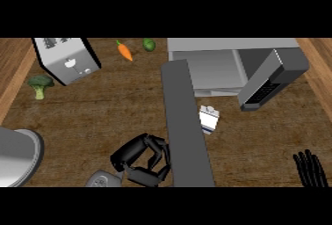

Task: Pick up the milk, place it into the microwave and close the microwave

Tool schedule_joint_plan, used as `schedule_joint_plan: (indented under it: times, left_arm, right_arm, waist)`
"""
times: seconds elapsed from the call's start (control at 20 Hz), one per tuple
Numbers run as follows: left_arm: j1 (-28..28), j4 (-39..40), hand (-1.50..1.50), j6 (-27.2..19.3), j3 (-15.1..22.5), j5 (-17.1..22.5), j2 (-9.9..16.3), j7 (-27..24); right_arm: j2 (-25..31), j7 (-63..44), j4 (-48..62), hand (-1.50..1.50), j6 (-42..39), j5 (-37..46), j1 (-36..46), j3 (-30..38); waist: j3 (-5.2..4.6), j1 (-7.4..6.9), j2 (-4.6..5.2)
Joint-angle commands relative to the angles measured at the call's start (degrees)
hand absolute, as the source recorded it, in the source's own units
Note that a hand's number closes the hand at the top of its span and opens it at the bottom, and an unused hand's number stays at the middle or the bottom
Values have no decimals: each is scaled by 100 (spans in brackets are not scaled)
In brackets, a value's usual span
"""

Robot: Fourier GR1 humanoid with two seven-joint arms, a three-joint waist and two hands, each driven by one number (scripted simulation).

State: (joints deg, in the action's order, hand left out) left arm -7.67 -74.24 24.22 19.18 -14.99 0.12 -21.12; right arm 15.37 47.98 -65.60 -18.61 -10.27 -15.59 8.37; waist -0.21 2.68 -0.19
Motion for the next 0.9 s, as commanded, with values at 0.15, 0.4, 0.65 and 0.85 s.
schedule_joint_plan:
  times: [0.15,0.4,0.65,0.85]
  left_arm:
    - [-558,1022,150,-1042,1574,409,-10,-34]
    - [-772,1052,150,-2246,2920,1380,-10,383]
    - [-1447,1006,150,-3106,3588,2090,-8,822]
    - [-1620,974,150,-4076,4154,2327,-4,585]
  right_arm:
    - [333,-55,-1514,-150,-988,-655,-988,-94]
    - [293,-313,-2227,-150,-1007,-842,-1143,-395]
    - [705,-988,-3202,-150,-1228,-1462,-1350,-366]
    - [706,-1255,-3576,-150,-1061,-1416,-1204,-568]
  waist:
    - [3,67,34]
    - [6,100,47]
    - [1,239,62]
    - [-4,326,82]
